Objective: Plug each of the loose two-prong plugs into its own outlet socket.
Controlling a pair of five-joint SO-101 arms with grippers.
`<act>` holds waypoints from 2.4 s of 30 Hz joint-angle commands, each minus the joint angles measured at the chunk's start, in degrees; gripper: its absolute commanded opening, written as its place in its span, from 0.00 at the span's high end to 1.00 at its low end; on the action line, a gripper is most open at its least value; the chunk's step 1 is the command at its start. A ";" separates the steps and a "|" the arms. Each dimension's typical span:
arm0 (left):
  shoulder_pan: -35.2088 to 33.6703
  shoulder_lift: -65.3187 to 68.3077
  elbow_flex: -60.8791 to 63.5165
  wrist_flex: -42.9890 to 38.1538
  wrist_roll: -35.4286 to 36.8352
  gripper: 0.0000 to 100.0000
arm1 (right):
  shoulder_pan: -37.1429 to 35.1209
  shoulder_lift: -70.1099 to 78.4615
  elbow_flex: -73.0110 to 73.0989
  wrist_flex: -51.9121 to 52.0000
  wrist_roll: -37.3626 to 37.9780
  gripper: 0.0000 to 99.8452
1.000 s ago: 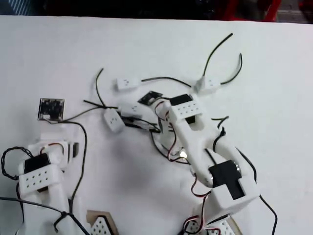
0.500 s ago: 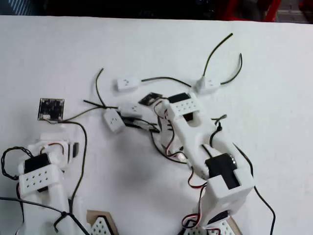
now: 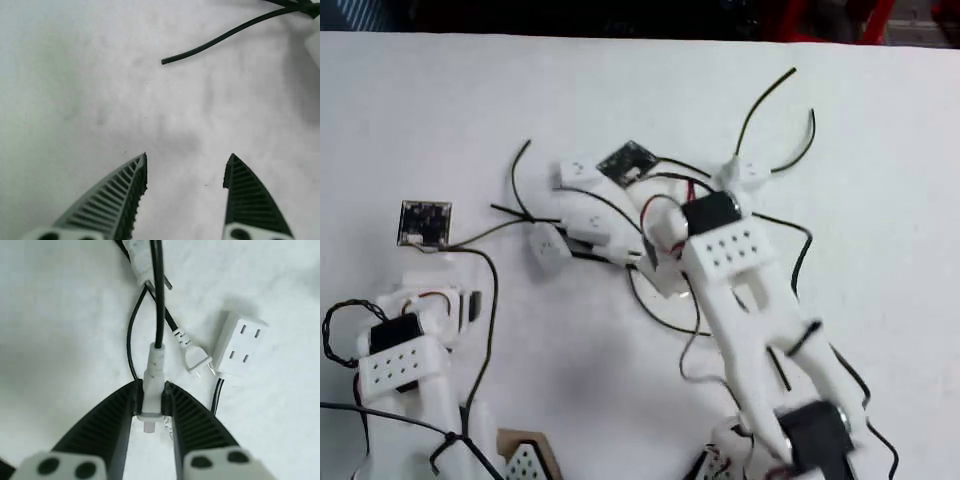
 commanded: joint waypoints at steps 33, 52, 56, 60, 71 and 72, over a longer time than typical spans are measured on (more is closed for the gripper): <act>30.20 -1.63 -19.78 -0.53 29.27 0.74 | -19.47 -34.95 37.71 -44.97 -23.74 0.98; 38.29 -25.27 -11.96 8.09 25.49 0.74 | -13.49 -35.38 39.21 -45.05 -23.82 0.98; 32.04 -22.37 -11.96 7.21 24.26 0.69 | -8.75 -34.95 39.12 -47.60 -24.09 0.98; 29.14 -12.26 -14.24 7.30 22.15 0.67 | -4.00 -34.95 39.30 -50.42 -27.69 0.98; 27.65 25.01 -32.70 7.30 22.15 0.67 | 2.07 -34.86 39.38 -52.79 -30.77 0.98; 27.21 28.09 -34.20 7.30 22.15 0.67 | 2.07 -34.86 39.38 -52.79 -30.77 0.98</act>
